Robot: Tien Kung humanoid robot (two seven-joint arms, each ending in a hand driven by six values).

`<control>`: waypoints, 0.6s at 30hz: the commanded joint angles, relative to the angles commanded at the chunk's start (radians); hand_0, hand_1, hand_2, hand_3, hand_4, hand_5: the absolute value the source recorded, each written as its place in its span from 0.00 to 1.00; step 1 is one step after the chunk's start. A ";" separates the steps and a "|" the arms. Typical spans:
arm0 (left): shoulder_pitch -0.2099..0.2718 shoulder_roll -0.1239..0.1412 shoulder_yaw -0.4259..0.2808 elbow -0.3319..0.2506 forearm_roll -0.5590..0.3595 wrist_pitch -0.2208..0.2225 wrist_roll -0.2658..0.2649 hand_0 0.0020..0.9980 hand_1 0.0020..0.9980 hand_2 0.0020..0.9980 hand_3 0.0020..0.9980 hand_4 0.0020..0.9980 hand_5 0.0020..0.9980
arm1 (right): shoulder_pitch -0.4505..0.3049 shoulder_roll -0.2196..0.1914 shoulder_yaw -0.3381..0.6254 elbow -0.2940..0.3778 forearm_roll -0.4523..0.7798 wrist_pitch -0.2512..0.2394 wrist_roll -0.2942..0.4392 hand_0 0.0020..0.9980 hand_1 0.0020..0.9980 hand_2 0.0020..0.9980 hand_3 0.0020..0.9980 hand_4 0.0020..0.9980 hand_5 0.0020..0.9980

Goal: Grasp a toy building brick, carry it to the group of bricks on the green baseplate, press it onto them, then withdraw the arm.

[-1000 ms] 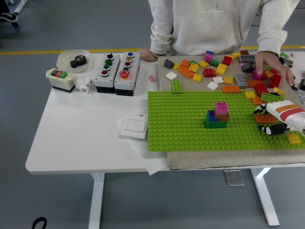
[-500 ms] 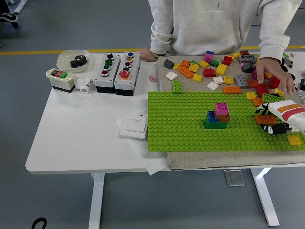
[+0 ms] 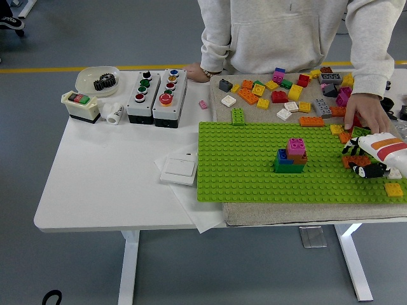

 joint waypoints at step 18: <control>0.001 0.000 0.002 0.001 0.000 -0.001 -0.001 0.85 0.84 0.84 0.64 0.72 0.62 | -0.002 -0.016 0.021 0.027 -0.010 -0.004 0.007 0.30 0.39 0.48 0.60 0.55 0.12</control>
